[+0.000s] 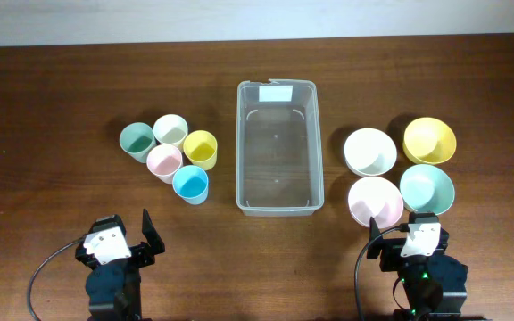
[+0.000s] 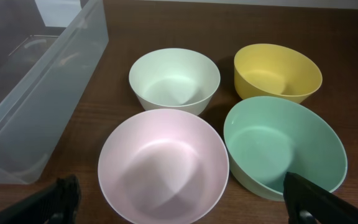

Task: Pack container
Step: 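Move the right gripper to the mint green bowl and grasp it, then carry the mint green bowl into the clear container and release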

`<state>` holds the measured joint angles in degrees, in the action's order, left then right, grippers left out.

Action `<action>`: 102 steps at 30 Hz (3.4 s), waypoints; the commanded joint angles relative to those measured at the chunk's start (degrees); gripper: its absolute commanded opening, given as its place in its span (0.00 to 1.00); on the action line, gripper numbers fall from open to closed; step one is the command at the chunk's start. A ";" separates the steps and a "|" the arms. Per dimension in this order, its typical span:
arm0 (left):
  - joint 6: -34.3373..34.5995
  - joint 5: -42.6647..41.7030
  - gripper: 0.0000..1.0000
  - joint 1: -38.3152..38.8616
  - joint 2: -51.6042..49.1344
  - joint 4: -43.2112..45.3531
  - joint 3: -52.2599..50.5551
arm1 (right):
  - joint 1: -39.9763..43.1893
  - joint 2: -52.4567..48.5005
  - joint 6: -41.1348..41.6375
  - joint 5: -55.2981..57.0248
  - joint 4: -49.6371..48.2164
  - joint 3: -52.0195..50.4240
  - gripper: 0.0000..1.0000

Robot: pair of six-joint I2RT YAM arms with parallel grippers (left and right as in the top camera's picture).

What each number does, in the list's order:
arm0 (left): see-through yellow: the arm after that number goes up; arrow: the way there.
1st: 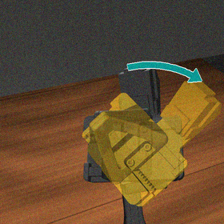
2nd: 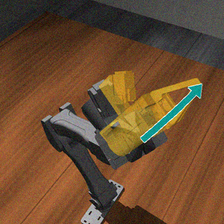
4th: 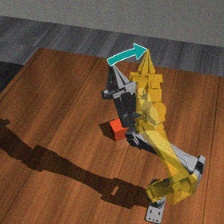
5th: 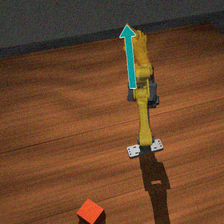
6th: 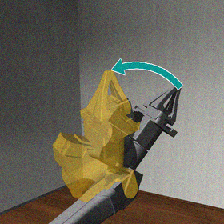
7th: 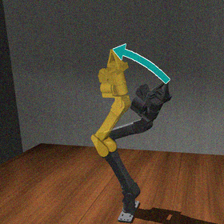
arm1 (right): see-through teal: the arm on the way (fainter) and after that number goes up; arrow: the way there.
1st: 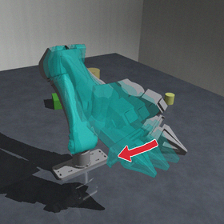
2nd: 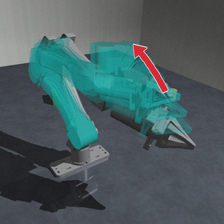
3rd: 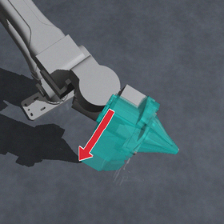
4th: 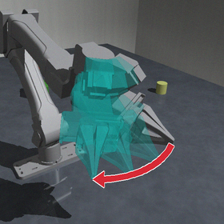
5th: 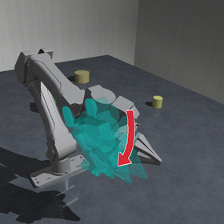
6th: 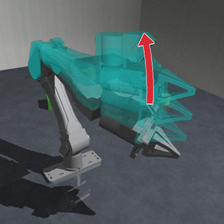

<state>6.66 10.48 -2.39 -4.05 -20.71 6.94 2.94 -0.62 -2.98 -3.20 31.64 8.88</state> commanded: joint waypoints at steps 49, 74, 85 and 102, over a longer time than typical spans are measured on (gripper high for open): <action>0.11 -0.61 1.00 0.02 0.70 0.11 -0.59 | 14.60 -65.68 13.75 -7.41 20.06 56.52 0.99; 0.11 -0.61 1.00 0.02 0.70 0.11 -0.59 | 36.37 -107.16 18.27 -22.10 11.91 56.13 0.59; 0.11 -0.61 1.00 0.02 0.70 0.11 -0.59 | 36.46 -100.67 18.88 -23.26 13.22 56.11 0.04; 0.11 -0.61 1.00 0.02 0.70 0.11 -0.59 | -12.55 -93.81 22.88 -10.49 22.62 84.59 0.04</action>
<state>6.66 10.48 -2.37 -3.81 -20.75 6.79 -4.78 -86.59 17.74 -20.45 56.18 89.73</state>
